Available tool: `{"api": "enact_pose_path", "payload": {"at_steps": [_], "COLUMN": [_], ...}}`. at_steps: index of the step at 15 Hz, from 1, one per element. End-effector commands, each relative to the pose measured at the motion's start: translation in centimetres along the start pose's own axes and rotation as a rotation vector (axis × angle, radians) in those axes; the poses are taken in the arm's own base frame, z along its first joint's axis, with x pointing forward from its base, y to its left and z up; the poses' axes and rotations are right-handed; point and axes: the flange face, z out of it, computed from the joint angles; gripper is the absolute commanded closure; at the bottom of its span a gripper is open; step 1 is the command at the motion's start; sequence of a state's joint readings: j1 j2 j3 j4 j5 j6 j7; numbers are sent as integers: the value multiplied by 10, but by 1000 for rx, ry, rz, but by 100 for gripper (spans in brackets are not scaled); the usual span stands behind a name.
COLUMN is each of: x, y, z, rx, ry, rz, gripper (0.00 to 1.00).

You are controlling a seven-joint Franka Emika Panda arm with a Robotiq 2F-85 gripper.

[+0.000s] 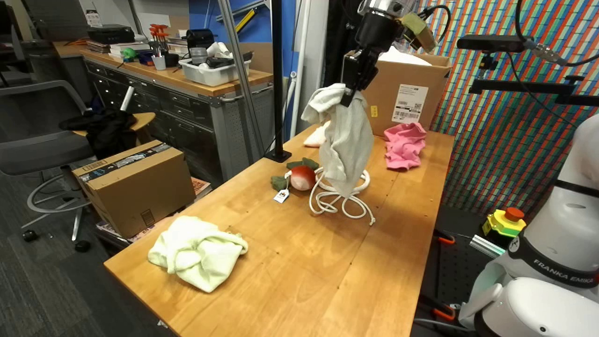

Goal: Separate all the objects on the heap

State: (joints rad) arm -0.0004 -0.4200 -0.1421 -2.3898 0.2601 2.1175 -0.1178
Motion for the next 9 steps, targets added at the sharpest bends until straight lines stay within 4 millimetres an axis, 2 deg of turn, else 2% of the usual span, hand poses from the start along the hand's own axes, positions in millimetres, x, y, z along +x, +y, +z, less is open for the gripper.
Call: {"api": "enact_pose_path", "payload": {"at_steps": [1, 5, 9], "x": [-7, -24, -43], "y": [-16, -48, -96], "z": [18, 49, 75], "rx": [57, 23, -15], "ry": [-151, -252, -304], "rz": [-114, -222, -340], "gripper": [95, 95, 95]}}
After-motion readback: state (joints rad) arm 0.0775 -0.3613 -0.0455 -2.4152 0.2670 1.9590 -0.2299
